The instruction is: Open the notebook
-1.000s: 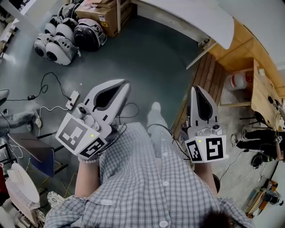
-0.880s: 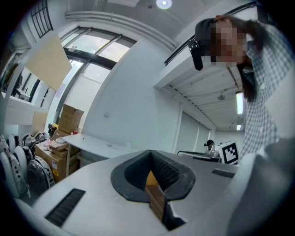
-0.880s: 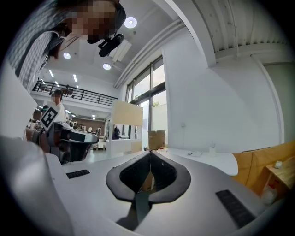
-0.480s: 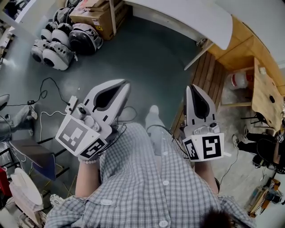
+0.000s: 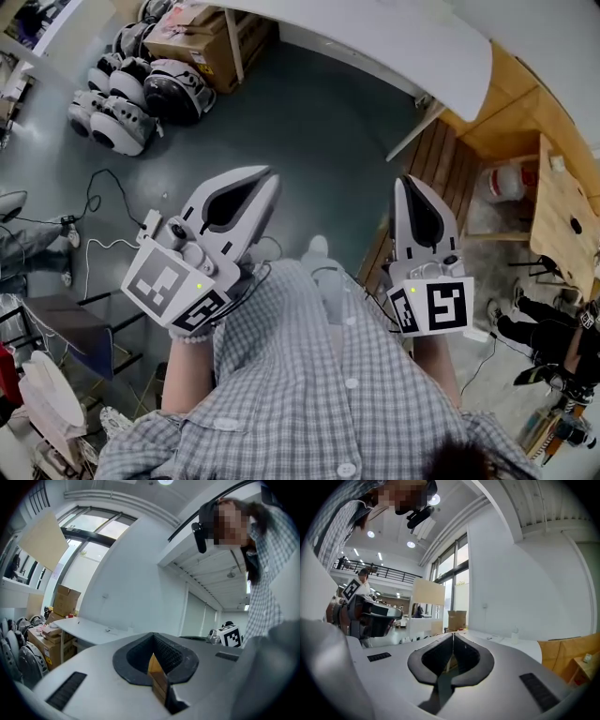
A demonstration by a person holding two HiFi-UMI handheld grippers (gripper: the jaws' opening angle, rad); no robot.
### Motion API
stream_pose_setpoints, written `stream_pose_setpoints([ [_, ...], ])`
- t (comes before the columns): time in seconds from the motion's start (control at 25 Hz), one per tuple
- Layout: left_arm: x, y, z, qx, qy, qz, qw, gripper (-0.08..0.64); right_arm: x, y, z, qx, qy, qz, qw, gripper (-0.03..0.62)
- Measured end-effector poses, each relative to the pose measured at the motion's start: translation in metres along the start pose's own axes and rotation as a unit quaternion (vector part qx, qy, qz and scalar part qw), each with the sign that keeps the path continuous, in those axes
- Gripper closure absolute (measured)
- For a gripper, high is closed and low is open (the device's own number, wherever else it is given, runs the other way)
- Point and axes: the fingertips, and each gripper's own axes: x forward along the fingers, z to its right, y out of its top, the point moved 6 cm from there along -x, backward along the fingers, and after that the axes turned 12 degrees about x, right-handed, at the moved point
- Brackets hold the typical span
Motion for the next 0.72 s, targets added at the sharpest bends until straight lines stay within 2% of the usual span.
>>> stream_pose_setpoints([
  [0.4, 0.037, 0.008, -0.009, 0.009, 0.037, 0.015, 0.9992, 0.552, 0.034, 0.010, 0.038, -0.019, 0.036, 0.004, 0.999, 0.571],
  [0.72, 0.070, 0.004, -0.015, 0.008, 0.050, 0.019, 0.9985, 0.552, 0.053, 0.015, 0.079, -0.020, 0.022, 0.023, 0.999, 0.571],
])
